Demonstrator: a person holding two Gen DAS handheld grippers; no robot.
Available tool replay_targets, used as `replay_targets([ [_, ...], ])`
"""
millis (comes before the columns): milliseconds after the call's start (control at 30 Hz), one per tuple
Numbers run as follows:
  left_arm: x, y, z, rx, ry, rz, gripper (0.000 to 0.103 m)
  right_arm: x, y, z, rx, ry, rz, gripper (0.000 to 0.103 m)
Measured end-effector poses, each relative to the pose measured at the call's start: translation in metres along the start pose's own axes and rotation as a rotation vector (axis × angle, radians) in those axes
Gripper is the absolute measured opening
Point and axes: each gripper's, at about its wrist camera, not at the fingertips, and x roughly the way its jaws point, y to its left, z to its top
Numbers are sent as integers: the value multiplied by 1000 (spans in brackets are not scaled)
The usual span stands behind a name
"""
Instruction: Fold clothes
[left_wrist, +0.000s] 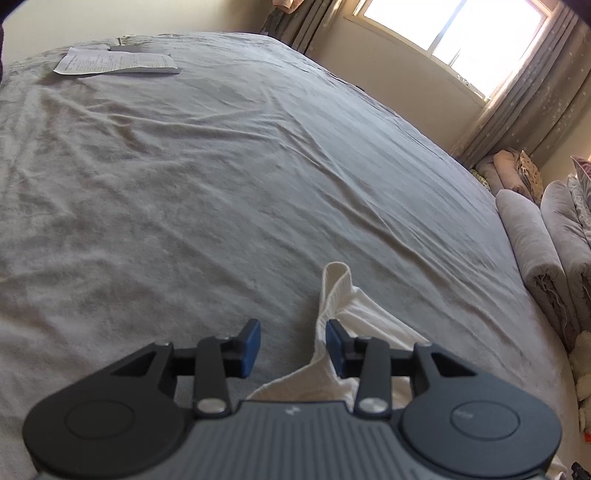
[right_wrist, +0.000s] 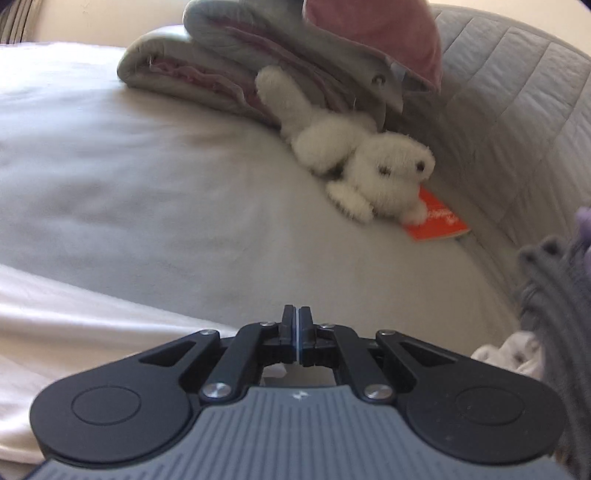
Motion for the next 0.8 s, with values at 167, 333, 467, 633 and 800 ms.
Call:
replay_targets([
  [167, -18, 25, 0, -38, 3, -2, 42, -73, -16, 25, 76, -186, 104, 49],
  [333, -35, 51, -7, -89, 43, -17, 42, -109, -15, 9, 117, -138, 236, 49],
  [467, -49, 65, -24, -126, 120, -59, 42, -144, 9, -4, -13, -192, 332, 49],
  [633, -57, 64, -48, -166, 181, -94, 42, -183, 30, -17, -80, -218, 464, 49],
  [800, -41, 55, -55, -186, 164, -110, 48, -213, 43, -35, -83, -185, 587, 49],
])
